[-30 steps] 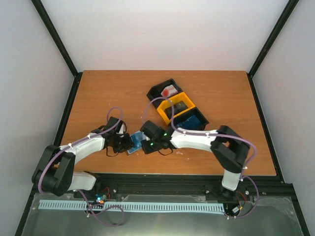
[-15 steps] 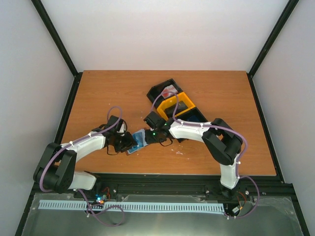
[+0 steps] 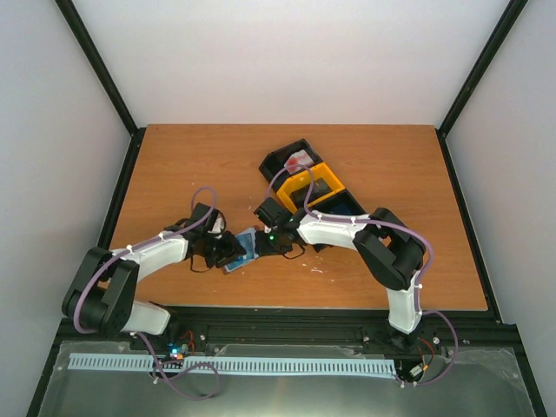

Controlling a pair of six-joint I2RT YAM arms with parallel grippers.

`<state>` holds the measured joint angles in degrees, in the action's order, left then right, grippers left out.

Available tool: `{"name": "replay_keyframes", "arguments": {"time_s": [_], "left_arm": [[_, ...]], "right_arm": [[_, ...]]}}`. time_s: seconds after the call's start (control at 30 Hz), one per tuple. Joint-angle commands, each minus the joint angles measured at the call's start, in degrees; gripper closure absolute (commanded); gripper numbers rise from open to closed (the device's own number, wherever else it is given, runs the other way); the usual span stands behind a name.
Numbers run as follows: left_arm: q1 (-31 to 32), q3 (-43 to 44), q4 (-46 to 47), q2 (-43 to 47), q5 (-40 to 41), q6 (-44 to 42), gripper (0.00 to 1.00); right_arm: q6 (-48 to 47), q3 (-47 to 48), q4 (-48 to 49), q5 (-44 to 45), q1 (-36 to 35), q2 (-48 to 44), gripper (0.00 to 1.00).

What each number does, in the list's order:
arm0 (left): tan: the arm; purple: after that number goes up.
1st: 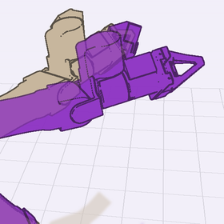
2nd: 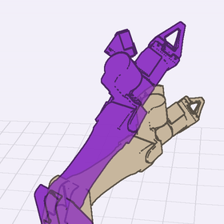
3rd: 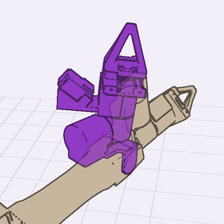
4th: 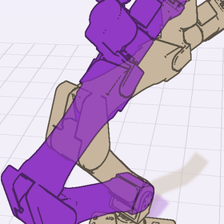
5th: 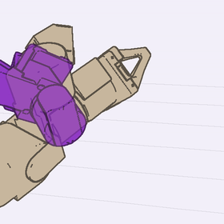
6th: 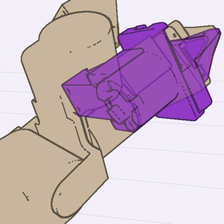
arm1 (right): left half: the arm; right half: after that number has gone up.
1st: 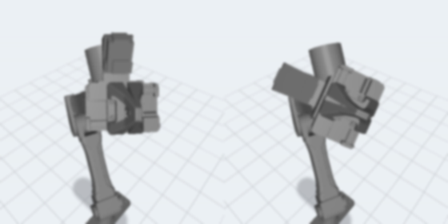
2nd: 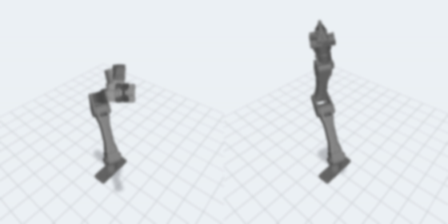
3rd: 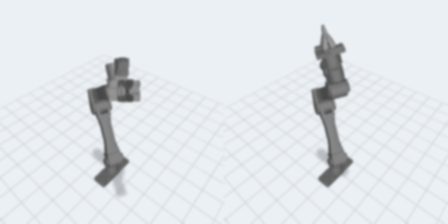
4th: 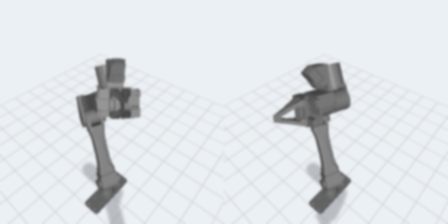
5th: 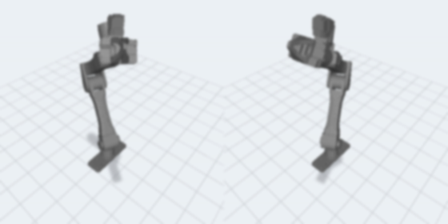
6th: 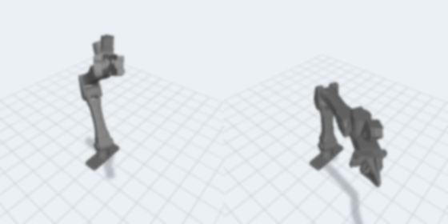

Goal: Put the credit cards into the card holder

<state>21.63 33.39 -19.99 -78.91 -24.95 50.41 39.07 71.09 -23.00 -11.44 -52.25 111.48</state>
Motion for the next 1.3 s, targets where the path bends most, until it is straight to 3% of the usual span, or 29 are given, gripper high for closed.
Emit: {"name": "replay_keyframes", "arguments": {"time_s": [0.0,0.23,0.5,0.73,1.27], "left_arm": [[-0.3,0.1,1.8,-2.2,-1.6,1.0,0.6],[-0.3,-1.0,5.3,-2.9,-3.8,1.3,0.6],[-0.3,-0.1,-1.5,1.6,4.6,0.5,0.62],[-0.3,0.2,-3.5,2.9,5.7,0.4,0.72],[-0.7,-2.2,-3.6,3.8,5.3,0.3,0.83]], "right_arm": [[1.6,-1.6,1.4,-2.9,0.0,0.7,0.66],[2.0,-1.9,1.4,-0.9,0.0,-0.3,0.66],[0.5,-0.4,-3.0,7.6,-2.5,-5.6,0.7],[-2.0,1.7,-3.7,5.9,-7.8,-3.0,0.88],[-5.6,9.3,-4.8,6.4,-9.4,6.1,0.94]]}}
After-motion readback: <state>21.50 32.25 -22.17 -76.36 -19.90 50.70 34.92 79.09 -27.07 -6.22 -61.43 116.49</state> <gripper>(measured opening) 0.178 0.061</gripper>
